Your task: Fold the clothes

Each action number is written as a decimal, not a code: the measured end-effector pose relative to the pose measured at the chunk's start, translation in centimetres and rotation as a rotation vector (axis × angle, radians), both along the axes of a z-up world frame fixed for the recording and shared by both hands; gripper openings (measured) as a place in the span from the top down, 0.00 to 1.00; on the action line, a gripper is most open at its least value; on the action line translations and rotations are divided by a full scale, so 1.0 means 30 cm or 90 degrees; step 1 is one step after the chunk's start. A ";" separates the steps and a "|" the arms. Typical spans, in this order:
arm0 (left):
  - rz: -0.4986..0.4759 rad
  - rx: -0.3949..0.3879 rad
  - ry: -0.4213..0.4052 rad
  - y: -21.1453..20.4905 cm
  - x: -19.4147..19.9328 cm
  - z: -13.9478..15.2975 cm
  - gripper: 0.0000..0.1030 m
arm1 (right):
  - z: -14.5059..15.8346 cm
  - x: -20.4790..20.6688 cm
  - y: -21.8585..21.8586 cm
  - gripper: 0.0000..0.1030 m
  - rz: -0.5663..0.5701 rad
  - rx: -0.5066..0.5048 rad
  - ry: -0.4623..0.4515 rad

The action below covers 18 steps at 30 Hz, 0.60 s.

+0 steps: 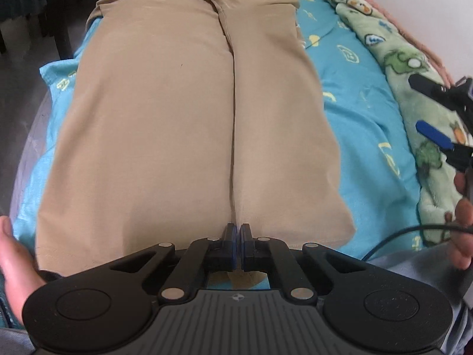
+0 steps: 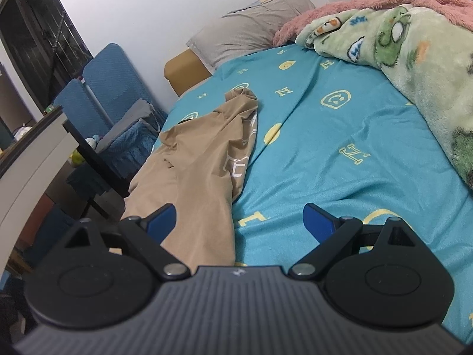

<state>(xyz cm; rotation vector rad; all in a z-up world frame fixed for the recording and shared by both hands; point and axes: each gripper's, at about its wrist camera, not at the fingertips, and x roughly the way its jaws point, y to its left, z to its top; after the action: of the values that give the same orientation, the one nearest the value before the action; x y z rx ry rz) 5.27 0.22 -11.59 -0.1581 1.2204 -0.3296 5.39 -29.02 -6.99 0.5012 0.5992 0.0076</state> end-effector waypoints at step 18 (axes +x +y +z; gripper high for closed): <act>0.016 0.051 -0.340 -0.128 0.024 0.306 0.00 | 0.114 -0.107 0.027 0.09 -0.003 -0.073 -0.122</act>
<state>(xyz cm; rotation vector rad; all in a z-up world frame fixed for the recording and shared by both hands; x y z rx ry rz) 5.99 -3.61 -2.42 -0.0118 0.7014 -0.2761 2.17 -28.21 -3.56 0.3862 0.4086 0.0162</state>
